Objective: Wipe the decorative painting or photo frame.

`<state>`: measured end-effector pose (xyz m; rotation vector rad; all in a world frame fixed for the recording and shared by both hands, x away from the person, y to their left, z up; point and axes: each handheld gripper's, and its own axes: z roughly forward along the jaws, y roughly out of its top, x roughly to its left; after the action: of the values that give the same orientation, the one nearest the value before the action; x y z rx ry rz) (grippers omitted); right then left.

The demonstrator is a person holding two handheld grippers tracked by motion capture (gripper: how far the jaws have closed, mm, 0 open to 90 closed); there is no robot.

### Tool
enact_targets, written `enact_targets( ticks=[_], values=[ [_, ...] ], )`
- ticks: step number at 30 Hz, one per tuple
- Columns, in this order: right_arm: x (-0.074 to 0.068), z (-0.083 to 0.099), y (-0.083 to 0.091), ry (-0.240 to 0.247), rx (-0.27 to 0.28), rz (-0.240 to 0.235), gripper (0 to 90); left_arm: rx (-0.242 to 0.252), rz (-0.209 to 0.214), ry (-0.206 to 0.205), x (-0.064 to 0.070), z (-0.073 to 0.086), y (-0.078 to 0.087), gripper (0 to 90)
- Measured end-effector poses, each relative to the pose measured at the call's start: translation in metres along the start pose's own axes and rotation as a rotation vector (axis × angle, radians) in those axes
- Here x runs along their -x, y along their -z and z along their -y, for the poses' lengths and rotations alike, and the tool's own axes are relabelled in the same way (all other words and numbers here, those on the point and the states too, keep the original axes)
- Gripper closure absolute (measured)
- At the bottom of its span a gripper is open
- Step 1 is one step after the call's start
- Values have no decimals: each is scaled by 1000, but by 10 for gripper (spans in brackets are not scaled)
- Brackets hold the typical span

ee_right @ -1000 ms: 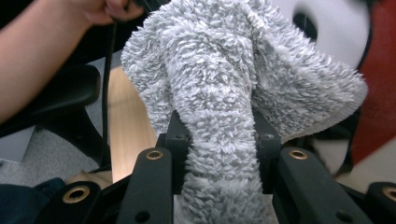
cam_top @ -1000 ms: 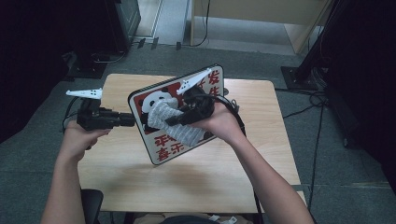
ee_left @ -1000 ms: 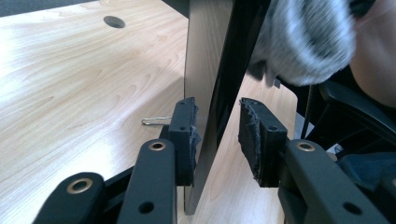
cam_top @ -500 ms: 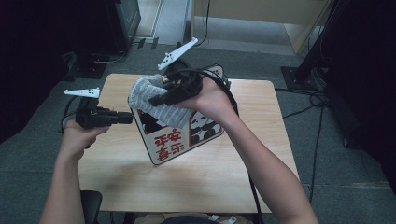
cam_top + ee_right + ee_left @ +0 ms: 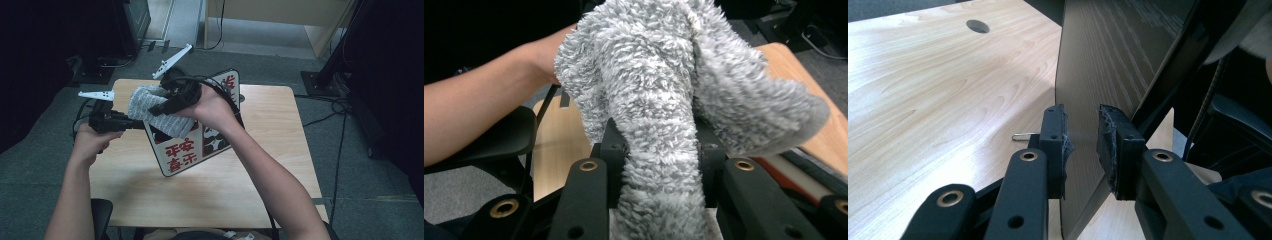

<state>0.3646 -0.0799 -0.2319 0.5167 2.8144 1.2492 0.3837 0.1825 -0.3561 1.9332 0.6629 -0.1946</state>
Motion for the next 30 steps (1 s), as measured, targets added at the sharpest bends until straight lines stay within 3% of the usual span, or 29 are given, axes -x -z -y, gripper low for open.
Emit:
enact_targets(
  ticks=[30],
  values=[
    [1,35,-37,21,-3,-34,676,5,-6,-25,-1,-1,-2,739]
  ],
)
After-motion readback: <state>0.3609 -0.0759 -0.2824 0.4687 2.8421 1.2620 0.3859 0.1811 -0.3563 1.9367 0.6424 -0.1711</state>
